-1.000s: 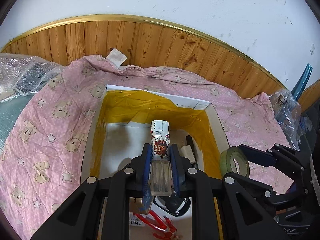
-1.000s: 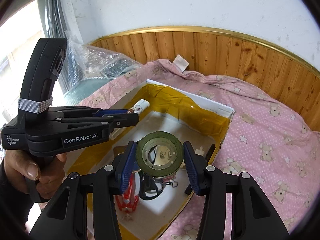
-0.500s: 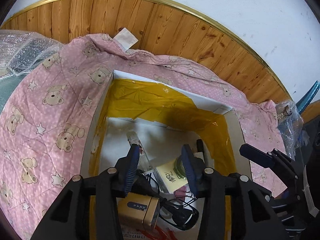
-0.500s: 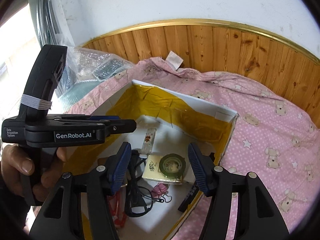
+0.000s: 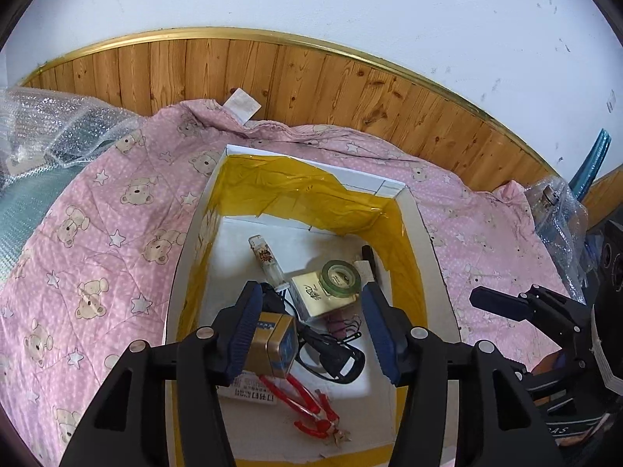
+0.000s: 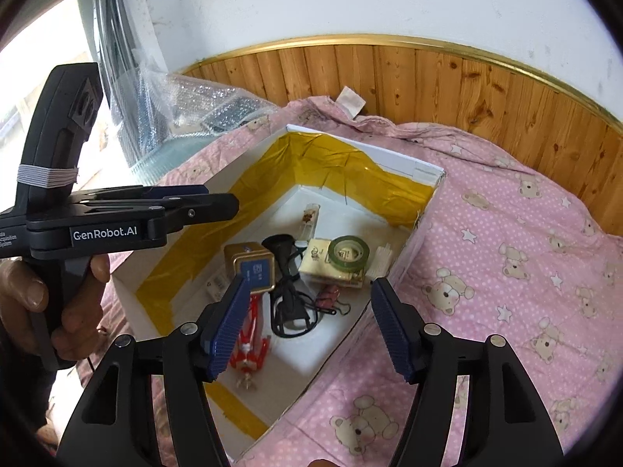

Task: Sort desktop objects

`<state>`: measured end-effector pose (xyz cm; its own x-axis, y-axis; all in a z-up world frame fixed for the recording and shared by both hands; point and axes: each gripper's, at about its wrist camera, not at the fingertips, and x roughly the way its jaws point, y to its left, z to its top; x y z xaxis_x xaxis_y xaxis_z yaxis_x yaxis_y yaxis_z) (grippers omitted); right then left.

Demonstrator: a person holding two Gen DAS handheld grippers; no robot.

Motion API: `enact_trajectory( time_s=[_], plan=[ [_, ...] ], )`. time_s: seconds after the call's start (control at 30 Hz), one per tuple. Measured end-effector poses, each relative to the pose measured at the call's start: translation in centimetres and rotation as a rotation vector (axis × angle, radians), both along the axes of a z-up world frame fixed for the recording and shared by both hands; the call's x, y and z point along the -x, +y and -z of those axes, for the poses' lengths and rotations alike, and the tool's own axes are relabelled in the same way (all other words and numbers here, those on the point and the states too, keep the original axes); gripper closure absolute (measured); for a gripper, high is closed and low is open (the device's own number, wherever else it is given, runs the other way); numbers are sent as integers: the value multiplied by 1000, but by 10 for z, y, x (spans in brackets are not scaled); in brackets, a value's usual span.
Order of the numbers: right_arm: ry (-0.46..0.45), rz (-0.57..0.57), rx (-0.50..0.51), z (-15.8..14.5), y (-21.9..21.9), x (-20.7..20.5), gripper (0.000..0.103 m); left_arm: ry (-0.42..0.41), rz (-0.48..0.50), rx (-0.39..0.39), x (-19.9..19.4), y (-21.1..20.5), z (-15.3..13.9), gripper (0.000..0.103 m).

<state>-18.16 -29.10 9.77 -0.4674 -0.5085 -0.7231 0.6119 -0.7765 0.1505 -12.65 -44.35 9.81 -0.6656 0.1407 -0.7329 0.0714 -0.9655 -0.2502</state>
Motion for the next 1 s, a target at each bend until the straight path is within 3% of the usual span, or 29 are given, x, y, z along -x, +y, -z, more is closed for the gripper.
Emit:
enact_trajectory(
  time_s=[0.13, 0.37, 0.47, 0.63, 1.0],
  plan=[
    [11, 29, -64, 3, 1, -20, 35, 19, -3, 5, -22, 11, -1, 46],
    [136, 9, -281, 18, -18, -61, 31, 11, 17, -5, -45, 29, 7, 46],
    [117, 31, -265, 19, -14, -68, 26, 12, 17, 1, -52, 32, 9, 45],
    [14, 21, -213, 25, -3, -70, 25, 5, 17, 22, -68, 38, 8, 45],
    [21, -12, -243, 11, 4, -88, 25, -8, 62, 75, -100, 52, 8, 45]
  ],
)
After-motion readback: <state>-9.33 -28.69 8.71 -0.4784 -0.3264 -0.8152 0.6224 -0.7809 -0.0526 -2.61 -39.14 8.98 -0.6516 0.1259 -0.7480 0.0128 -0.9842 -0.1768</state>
